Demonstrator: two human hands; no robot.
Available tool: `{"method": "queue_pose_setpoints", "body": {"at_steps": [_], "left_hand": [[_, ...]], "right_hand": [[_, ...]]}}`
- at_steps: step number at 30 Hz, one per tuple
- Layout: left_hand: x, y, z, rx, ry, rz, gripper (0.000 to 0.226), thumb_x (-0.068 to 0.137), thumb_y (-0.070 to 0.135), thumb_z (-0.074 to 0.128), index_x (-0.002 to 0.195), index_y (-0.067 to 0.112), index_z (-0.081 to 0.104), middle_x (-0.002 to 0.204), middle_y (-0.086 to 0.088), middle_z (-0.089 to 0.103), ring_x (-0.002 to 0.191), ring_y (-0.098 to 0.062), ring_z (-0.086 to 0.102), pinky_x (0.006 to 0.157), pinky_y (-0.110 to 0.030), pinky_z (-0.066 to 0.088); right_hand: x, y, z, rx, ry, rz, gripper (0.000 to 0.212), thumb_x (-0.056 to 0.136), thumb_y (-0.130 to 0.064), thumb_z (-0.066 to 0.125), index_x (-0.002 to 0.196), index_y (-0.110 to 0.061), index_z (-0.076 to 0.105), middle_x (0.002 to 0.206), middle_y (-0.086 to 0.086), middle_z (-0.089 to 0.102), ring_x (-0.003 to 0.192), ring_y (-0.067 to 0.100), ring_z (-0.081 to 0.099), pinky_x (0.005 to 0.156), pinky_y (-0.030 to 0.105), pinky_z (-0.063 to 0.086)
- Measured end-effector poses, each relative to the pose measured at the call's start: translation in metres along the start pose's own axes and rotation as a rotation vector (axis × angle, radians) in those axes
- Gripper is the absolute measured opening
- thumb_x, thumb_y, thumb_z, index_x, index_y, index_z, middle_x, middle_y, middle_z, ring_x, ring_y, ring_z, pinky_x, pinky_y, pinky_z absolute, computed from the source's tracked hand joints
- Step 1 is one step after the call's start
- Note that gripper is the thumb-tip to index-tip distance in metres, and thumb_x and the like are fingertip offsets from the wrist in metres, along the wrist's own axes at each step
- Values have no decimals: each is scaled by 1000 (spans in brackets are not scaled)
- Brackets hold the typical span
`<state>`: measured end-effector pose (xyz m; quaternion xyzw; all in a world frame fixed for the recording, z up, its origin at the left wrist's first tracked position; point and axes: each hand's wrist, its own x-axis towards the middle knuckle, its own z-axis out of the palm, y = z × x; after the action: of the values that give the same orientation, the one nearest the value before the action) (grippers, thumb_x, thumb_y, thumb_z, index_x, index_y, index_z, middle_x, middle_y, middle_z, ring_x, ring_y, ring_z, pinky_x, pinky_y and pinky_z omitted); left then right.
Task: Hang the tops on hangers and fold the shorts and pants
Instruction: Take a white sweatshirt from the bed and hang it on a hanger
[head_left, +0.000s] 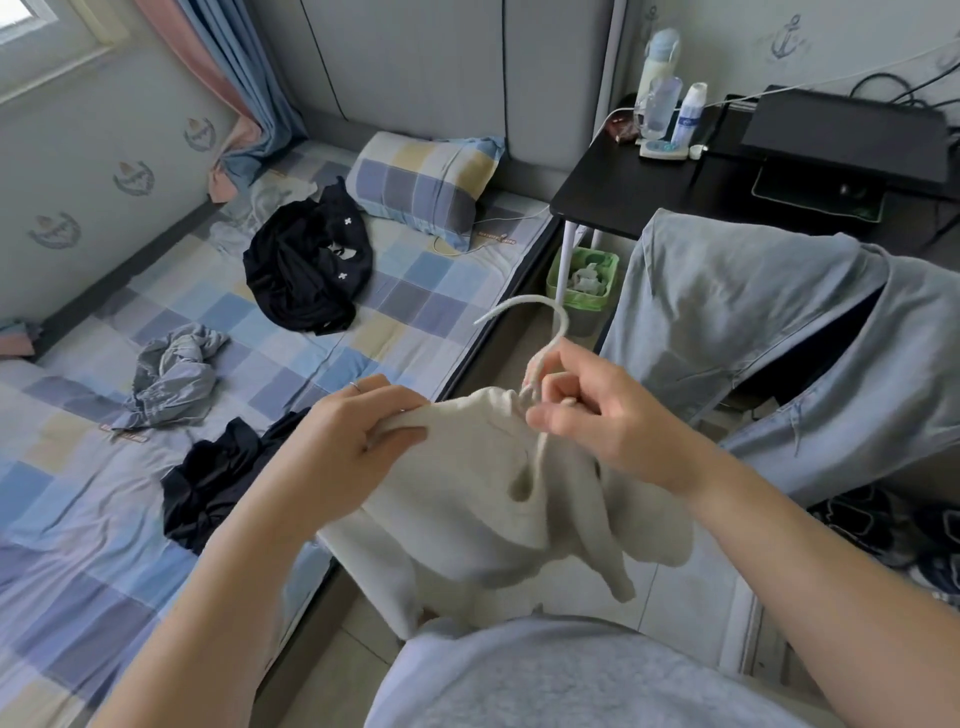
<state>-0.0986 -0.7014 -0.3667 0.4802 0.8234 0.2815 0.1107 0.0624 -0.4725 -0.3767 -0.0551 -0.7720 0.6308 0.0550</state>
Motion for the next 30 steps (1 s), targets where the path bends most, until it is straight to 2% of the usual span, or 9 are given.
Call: {"method": "queue_pose_setpoints", "body": {"at_steps": [3, 7, 9, 11, 15, 18, 21, 25, 30], "left_hand": [[1, -20, 2, 41, 64, 22, 12, 99, 19, 61, 104, 17, 73, 86, 8, 53, 76, -13, 54, 65, -29, 41], [-4, -39, 9, 71, 117, 8, 23, 103, 20, 50, 111, 15, 70, 89, 9, 57, 82, -13, 55, 69, -25, 41], [-4, -46, 15, 83, 118, -14, 20, 104, 13, 50, 112, 14, 68, 94, 4, 59, 86, -19, 55, 72, -28, 42], [-1, -52, 20, 94, 110, -43, 20, 104, 12, 49, 113, 12, 66, 96, 1, 58, 88, -23, 54, 75, -32, 41], [0, -59, 27, 87, 115, -75, 21, 105, 17, 45, 114, 15, 64, 99, -1, 59, 88, -24, 55, 76, -38, 46], [0, -60, 31, 76, 161, -83, 19, 106, 22, 43, 113, 24, 60, 102, 6, 59, 88, -17, 54, 74, -30, 44], [1, -62, 36, 78, 207, -176, 19, 102, 21, 52, 117, 32, 54, 111, 17, 53, 81, -2, 51, 71, -15, 37], [1, -68, 49, 98, 265, -339, 25, 97, 6, 52, 116, 23, 53, 115, 6, 53, 78, -9, 47, 63, -20, 35], [-4, -71, 49, 36, 423, -310, 26, 92, -2, 49, 104, 20, 54, 100, 2, 58, 83, -6, 45, 67, -22, 36]], "right_hand": [[3, 1, -13, -63, 111, 45, 38, 87, -55, 66, 86, -17, 72, 61, 22, 40, 52, 15, 28, 49, 21, 23], [0, 6, -27, -156, 208, 65, 31, 95, -35, 62, 77, -13, 74, 46, -9, 30, 43, 6, 27, 46, 17, 25], [-1, 10, -28, -195, 205, 84, 32, 98, -27, 62, 71, -12, 69, 51, -3, 39, 49, 13, 36, 52, 26, 32], [0, 10, -28, -226, 211, 96, 35, 99, -26, 60, 69, -9, 65, 54, -1, 48, 52, 12, 44, 57, 26, 38], [-1, 10, -27, -277, 211, 104, 38, 101, -27, 56, 71, -6, 60, 45, -10, 31, 44, 8, 28, 47, 23, 28], [-4, 14, -23, -258, 241, 96, 38, 102, -25, 55, 70, -6, 62, 49, -7, 34, 46, 9, 30, 50, 25, 31], [-5, 15, -18, -236, 285, 71, 37, 101, -24, 56, 69, -7, 62, 55, 6, 38, 50, 17, 33, 54, 30, 33], [-3, 14, -16, -227, 298, 65, 36, 101, -22, 56, 69, -6, 63, 54, 6, 38, 46, 12, 32, 51, 27, 31], [-6, 12, -19, -280, 260, 100, 33, 101, -20, 57, 74, -4, 67, 41, -9, 32, 38, 8, 30, 46, 18, 29]]}}
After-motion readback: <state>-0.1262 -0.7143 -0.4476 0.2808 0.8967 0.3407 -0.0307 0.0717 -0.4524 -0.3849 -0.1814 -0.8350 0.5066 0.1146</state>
